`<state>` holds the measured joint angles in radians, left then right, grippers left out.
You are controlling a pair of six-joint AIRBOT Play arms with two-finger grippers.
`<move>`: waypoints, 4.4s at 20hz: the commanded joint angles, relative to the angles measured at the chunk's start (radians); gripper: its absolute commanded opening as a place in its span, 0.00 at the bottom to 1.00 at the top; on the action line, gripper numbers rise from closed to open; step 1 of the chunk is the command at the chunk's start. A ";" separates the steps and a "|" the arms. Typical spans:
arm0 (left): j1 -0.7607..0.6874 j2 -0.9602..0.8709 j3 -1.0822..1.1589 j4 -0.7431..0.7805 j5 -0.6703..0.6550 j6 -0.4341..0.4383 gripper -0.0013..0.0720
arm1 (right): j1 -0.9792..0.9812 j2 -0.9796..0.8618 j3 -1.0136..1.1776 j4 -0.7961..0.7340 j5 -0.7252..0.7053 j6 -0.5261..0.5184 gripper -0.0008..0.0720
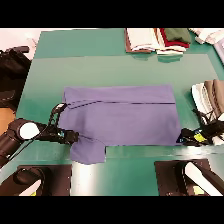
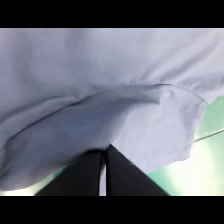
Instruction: Fold the shirts.
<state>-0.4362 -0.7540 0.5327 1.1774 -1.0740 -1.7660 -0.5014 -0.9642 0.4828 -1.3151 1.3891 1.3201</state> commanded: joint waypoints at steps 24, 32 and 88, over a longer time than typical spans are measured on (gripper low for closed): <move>0.073 -0.160 0.321 0.486 0.033 -0.013 0.05 | 0.331 -0.174 0.565 -0.092 0.004 0.045 0.03; 0.220 -0.491 0.475 0.379 0.287 0.106 0.06 | 0.393 -0.529 0.901 -0.075 -0.019 0.060 0.04; 0.182 -0.699 1.023 0.079 0.154 0.152 0.05 | 0.878 -0.484 1.318 0.615 -0.181 0.035 0.04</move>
<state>-0.3756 -1.5990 1.5501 1.1564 -0.8555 -1.6142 0.3008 -1.4181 1.8004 -0.7925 1.2995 1.3655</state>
